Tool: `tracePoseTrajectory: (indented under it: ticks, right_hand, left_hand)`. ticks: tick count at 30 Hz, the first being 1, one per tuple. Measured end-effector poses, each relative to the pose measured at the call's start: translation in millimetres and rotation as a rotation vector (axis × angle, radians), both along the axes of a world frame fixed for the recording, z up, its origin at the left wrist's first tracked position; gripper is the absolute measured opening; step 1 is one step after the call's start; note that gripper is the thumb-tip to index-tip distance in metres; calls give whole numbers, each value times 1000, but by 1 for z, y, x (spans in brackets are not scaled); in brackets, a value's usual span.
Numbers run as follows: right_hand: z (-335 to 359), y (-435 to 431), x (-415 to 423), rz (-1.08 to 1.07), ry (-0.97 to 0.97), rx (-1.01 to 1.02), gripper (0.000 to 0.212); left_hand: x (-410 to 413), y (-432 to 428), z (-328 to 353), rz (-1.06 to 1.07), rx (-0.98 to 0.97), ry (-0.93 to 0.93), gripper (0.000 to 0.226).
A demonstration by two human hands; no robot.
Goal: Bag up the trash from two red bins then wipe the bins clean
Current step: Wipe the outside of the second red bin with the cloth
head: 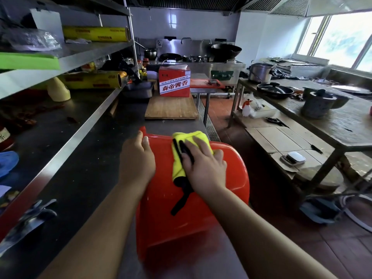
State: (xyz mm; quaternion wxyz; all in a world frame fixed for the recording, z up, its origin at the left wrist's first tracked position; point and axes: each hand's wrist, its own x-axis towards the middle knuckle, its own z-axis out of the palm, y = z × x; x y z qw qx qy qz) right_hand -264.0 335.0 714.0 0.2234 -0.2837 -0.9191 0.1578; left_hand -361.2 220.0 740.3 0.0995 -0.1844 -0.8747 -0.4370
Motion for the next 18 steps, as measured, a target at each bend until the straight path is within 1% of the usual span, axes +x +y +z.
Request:
tracePoseTrajectory:
  ticks: [4, 6, 11, 14, 18]
  right_hand:
    - [-13, 48, 20, -261, -1, -91, 43]
    - [-17, 64, 30, -334, -5, -132, 42]
    - [-19, 69, 32, -380, -17, -141, 40]
    - [-16, 67, 25, -395, -28, -147, 39]
    - [-14, 62, 20, -409, -15, -153, 39]
  left_hand:
    - [7, 0, 3, 14, -48, 47, 45]
    - [11, 0, 5, 5, -74, 91, 46]
    - [23, -8, 2, -5, -124, 96, 55]
    - [30, -19, -1, -44, -145, 68, 52]
    - [38, -30, -4, -71, -224, 46, 55]
